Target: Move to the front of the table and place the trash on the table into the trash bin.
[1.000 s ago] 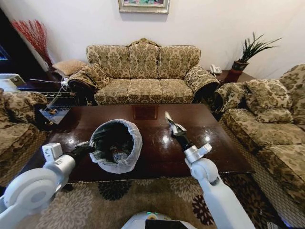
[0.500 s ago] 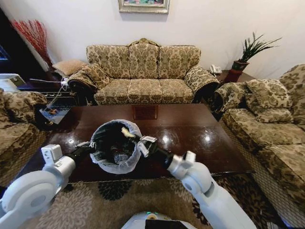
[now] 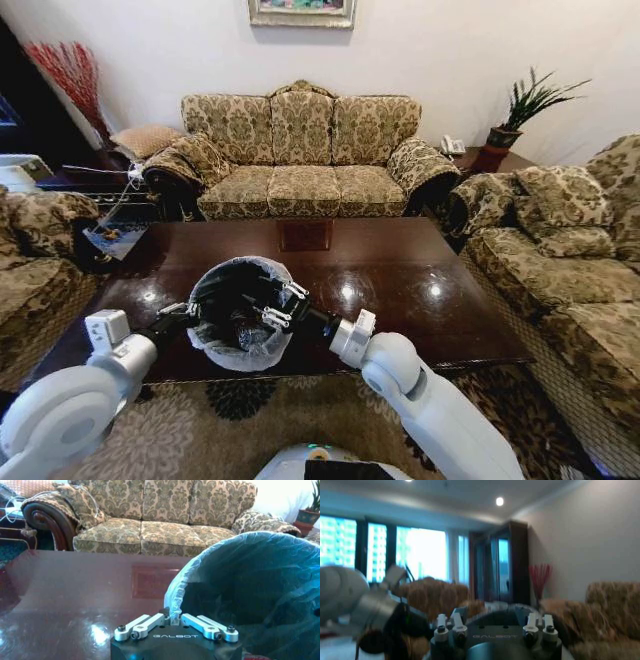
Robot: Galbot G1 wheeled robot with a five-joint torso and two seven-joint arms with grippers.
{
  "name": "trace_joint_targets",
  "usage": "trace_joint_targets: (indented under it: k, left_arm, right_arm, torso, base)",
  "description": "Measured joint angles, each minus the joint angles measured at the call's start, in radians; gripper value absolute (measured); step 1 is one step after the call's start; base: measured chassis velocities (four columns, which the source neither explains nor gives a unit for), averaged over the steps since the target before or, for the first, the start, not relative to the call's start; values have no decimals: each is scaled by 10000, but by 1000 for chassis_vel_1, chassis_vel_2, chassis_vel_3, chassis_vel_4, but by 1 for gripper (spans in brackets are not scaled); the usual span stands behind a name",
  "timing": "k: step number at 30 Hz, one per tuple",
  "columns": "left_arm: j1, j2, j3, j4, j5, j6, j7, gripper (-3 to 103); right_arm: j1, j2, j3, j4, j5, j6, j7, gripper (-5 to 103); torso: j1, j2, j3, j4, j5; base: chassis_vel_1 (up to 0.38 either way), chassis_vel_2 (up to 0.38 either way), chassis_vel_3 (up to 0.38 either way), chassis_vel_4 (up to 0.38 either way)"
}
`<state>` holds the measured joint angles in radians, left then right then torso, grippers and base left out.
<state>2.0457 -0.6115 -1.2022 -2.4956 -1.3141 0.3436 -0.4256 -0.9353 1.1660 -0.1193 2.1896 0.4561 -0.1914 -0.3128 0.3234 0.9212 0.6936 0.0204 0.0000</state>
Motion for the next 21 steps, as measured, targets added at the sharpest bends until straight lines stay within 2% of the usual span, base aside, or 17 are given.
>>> trace_joint_targets:
  k: [2, 3, 5, 6, 7, 9, 11, 12, 14, 15, 16, 19, 21]
  left_arm:
    - [-4, -16, -6, 43, 0, 2, -20, 0]
    - [-29, -41, -79, 206, -89, 15, -198, 0]
    - [-40, -40, -137, 293, -161, 24, -339, 0]
    - [-48, -28, -264, 410, -262, 26, -518, 0]
    - [-8, 34, -622, 576, -525, 40, -818, 0]
    - [89, 84, -915, 665, -688, 42, -962, 0]
    - [514, 150, -1866, 891, -1051, 40, -1150, 0]
    - [514, 150, -1866, 891, -1051, 40, -1150, 0]
    - [1126, 10, -3268, 1167, -1385, -52, -1292, 0]
    - [1348, -133, -3730, 1272, -1467, -115, -1349, 0]
    - [1348, -133, -3730, 1272, -1467, -115, -1349, 0]
    - [1955, -1087, -5012, 1712, -1590, -450, -1562, 0]
    - [2005, -1259, -5119, 1783, -1587, -511, -1588, 0]
  right_arm:
    - [-62, 8, 113, 17, 70, 165, -78, 62]
    - [-339, 14, 539, 213, 308, 716, -319, 73]
    - [-474, 5, 732, 363, 367, 1001, -346, 73]
    - [-646, -23, 976, 573, 406, 1340, -334, 79]
    - [-894, -78, 1282, 859, 422, 1818, -211, 90]
    - [-1059, -89, 1450, 1001, 422, 2081, -71, 90]
    - [-1381, -16, 1759, 1144, 420, 2468, 205, 98]
    - [-1381, -16, 1759, 1144, 420, 2468, 205, 98]
    - [-1737, 280, 2031, 1010, 145, 2874, 379, 100]
    - [-1892, 438, 2107, 838, -104, 3077, 450, 100]
    - [-1892, 438, 2107, 838, -104, 3077, 450, 100]
    - [-2301, 959, 2300, 253, -990, 3725, 860, 100]
    - [-2342, 1018, 2332, 182, -1121, 3794, 936, 100]
  torso:
    - [0, 0, 0, 0, 0]
    - [0, 0, 0, 0, 0]
    - [0, 0, 0, -1, 0]
    - [0, 0, 0, -1, -1]
    - [0, 0, 0, -1, -3]
    - [0, 0, 0, -2, -2]
    - [0, 0, 0, -3, -3]
    - [0, 0, 0, -3, -3]
    - [0, 1, 0, -2, 4]
    - [0, 1, 0, -3, 2]
    - [0, 1, 0, -3, 2]
    - [0, 1, -1, -2, 1]
    - [0, 1, -1, -2, -2]
  base:
    - [0, 0, 0, 0]
    - [0, 0, 0, 0]
    - [0, 0, 0, 0]
    - [0, 0, 0, 0]
    - [0, 0, 0, 0]
    - [0, 0, 0, 0]
    - [0, 0, 0, 0]
    - [0, 0, 0, 0]
    - [0, 0, 0, 0]
    - [0, 0, 0, 0]
    - [0, 0, 0, 0]
    - [0, 0, 0, 0]
    - [0, 0, 0, 0]
